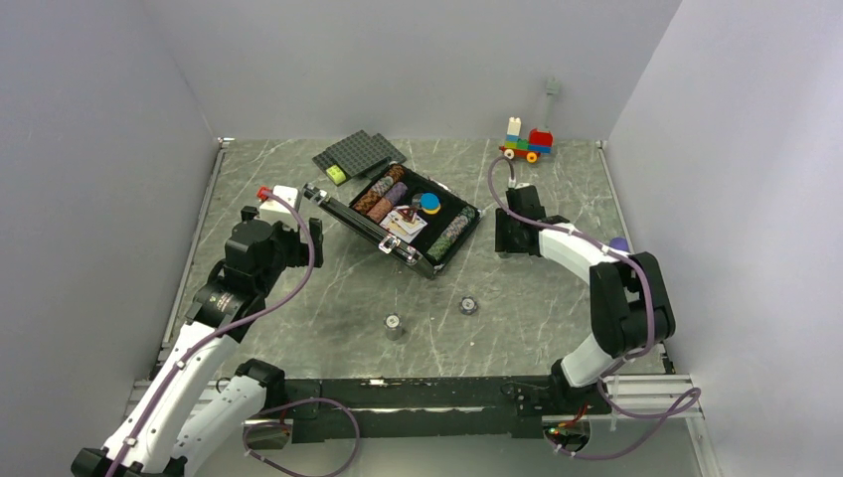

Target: Pack up texas hold em set

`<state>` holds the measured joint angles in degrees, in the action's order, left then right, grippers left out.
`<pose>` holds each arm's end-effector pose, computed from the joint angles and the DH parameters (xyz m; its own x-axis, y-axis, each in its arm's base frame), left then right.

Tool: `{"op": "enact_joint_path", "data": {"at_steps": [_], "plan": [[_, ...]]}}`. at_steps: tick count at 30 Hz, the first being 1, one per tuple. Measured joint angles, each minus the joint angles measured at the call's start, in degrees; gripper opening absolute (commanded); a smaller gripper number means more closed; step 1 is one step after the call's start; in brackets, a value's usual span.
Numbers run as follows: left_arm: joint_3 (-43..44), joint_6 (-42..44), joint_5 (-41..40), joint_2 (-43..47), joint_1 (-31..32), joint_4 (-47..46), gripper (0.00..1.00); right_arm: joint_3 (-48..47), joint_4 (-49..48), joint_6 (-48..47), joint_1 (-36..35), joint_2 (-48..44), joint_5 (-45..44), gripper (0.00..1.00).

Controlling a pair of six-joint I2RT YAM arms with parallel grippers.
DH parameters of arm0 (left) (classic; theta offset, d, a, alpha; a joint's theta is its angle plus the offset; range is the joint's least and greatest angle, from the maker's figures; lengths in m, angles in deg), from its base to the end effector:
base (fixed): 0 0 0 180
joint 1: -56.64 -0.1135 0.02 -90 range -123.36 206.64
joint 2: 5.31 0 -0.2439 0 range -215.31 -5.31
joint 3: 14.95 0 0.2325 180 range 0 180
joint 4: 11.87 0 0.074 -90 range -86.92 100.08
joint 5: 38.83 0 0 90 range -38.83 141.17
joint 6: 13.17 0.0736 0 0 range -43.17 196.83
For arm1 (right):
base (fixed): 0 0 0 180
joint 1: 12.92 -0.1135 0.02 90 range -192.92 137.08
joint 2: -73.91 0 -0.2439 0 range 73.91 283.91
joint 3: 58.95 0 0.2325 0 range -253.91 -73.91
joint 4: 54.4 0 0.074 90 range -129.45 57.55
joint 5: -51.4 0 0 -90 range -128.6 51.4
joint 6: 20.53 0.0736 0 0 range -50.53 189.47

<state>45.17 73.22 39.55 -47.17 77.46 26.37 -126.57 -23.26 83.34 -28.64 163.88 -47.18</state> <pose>0.1889 -0.0560 0.2992 -0.3295 0.0593 -0.9423 0.1508 0.9885 0.0095 0.3132 0.0767 0.1510 -0.7949 0.0225 -0.6064 0.0083 0.9996 0.0262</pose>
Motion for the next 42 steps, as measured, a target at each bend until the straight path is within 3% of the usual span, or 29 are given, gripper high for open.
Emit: {"op": "enact_joint_path", "data": {"at_steps": [8, 15, 20, 30, 42], "plan": [[0.0, 0.0, 0.2, -0.3, 0.0, -0.1, 0.99, -1.1, 0.2, -0.9, 0.6, 1.8, 1.9, 0.00], [0.0, 0.0, 0.5, -0.5, 0.0, -0.1, 0.99, -4.4, 6.1, -1.3, 0.7, -0.5, 5.2, 0.00], [0.0, 0.0, 1.2, -0.7, 0.0, -0.2, 0.99, -12.9, 8.7, -1.1, 0.7, -2.0, 12.1, 0.00], [0.0, 0.0, 1.8, -0.7, 0.0, -0.3, 0.99, -31.3, 8.8, 2.9, 0.5, 13.5, 31.7, 0.00], [-0.2, 0.0, 2.8, -0.2, 0.0, -0.4, 0.99, -35.5, 11.9, 4.3, 0.1, 22.9, 37.8, 0.00]]}}
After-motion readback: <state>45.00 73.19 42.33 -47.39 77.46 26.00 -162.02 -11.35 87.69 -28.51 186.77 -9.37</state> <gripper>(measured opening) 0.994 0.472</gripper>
